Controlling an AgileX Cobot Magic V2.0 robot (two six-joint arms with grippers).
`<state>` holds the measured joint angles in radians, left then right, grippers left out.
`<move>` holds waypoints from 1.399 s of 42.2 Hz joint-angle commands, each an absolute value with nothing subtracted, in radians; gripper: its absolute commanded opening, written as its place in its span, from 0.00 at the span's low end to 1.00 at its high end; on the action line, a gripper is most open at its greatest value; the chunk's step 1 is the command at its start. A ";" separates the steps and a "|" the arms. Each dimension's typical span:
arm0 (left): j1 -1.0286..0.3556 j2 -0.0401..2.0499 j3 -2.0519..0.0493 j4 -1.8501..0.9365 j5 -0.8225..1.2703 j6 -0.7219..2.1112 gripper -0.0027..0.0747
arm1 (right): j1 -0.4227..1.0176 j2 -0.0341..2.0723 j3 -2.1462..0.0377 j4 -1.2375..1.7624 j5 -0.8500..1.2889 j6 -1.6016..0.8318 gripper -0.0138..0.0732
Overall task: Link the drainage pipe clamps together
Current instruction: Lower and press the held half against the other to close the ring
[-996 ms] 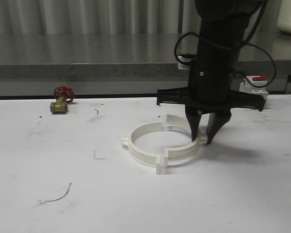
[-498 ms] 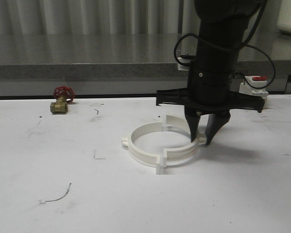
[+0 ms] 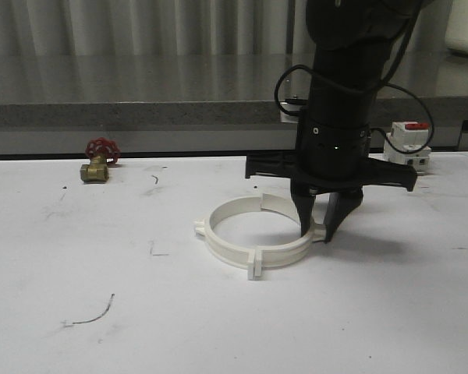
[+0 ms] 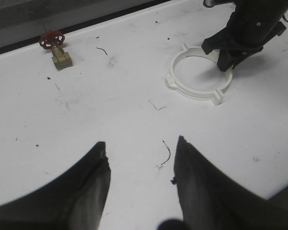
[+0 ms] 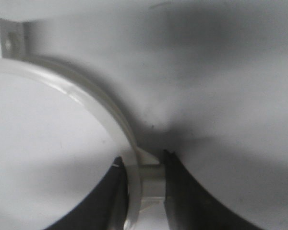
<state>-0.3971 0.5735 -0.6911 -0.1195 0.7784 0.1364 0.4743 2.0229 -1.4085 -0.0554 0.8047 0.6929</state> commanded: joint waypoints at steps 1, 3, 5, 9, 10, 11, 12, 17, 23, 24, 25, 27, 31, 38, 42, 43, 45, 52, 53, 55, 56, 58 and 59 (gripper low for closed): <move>-0.397 0.577 -0.718 -0.134 0.707 0.137 0.44 | 0.480 1.984 -1.432 -0.046 0.766 0.693 0.27; -0.397 0.577 -0.718 -0.134 0.707 0.137 0.44 | 0.480 1.984 -1.432 -0.047 0.762 0.693 0.27; -0.397 0.577 -0.718 -0.134 0.707 0.137 0.44 | 0.480 1.984 -1.439 -0.047 0.772 0.693 0.27; -0.397 0.577 -0.718 -0.134 0.707 0.137 0.44 | 0.480 1.984 -1.448 -0.048 0.783 0.693 0.27; -0.397 0.577 -0.718 -0.134 0.707 0.137 0.44 | 0.480 1.984 -1.450 -0.048 0.783 0.693 0.27; -0.397 0.577 -0.718 -0.134 0.707 0.137 0.44 | 0.480 1.984 -1.450 -0.048 0.783 0.693 0.27; -0.397 0.577 -0.718 -0.134 0.707 0.137 0.44 | 0.480 1.984 -1.450 -0.048 0.783 0.693 0.27; -0.397 0.577 -0.718 -0.134 0.707 0.137 0.44 | 0.480 1.984 -1.449 -0.047 0.794 0.693 0.28; -0.397 0.577 -0.718 -0.134 0.707 0.137 0.44 | 0.480 1.984 -1.449 -0.047 0.806 0.692 0.33; -0.397 0.577 -0.718 -0.134 0.707 0.137 0.44 | 0.480 1.984 -1.449 -0.047 0.806 0.692 0.34; -0.397 0.577 -0.718 -0.134 0.707 0.137 0.44 | 0.480 1.984 -1.449 -0.048 0.807 0.692 0.35; -0.397 0.577 -0.718 -0.134 0.707 0.137 0.44 | 0.480 1.984 -1.449 -0.048 0.809 0.692 0.35; -0.397 0.577 -0.718 -0.134 0.707 0.137 0.44 | 0.480 1.984 -1.449 -0.049 0.814 0.692 0.35; -0.397 0.577 -0.718 -0.134 0.707 0.137 0.44 | 0.480 1.984 -1.449 -0.049 0.819 0.692 0.35; -0.397 0.577 -0.718 -0.134 0.707 0.137 0.44 | 0.480 1.984 -1.449 -0.049 0.821 0.692 0.36; -0.397 0.577 -0.718 -0.134 0.707 0.137 0.44 | 0.480 1.984 -1.449 -0.049 0.821 0.692 0.36; -0.397 0.577 -0.718 -0.134 0.707 0.137 0.44 | 0.480 1.984 -1.449 -0.049 0.821 0.692 0.39; -0.397 0.577 -0.718 -0.134 0.707 0.137 0.44 | 0.480 1.984 -1.449 -0.048 0.821 0.692 0.54; -0.397 0.577 -0.718 -0.134 0.707 0.137 0.44 | 0.480 1.984 -1.449 -0.048 0.821 0.692 0.55; -0.397 0.577 -0.718 -0.134 0.707 0.137 0.44 | 0.480 1.984 -1.449 -0.048 0.821 0.692 0.56; -0.397 0.577 -0.718 -0.134 0.707 0.137 0.44 | 0.480 1.983 -1.449 -0.048 0.820 0.692 0.56; -0.397 0.577 -0.718 -0.134 0.707 0.137 0.44 | 0.480 1.979 -1.452 -0.048 0.820 0.692 0.56; -0.397 0.577 -0.718 -0.134 0.707 0.137 0.44 | 0.480 1.975 -1.453 -0.048 0.820 0.692 0.56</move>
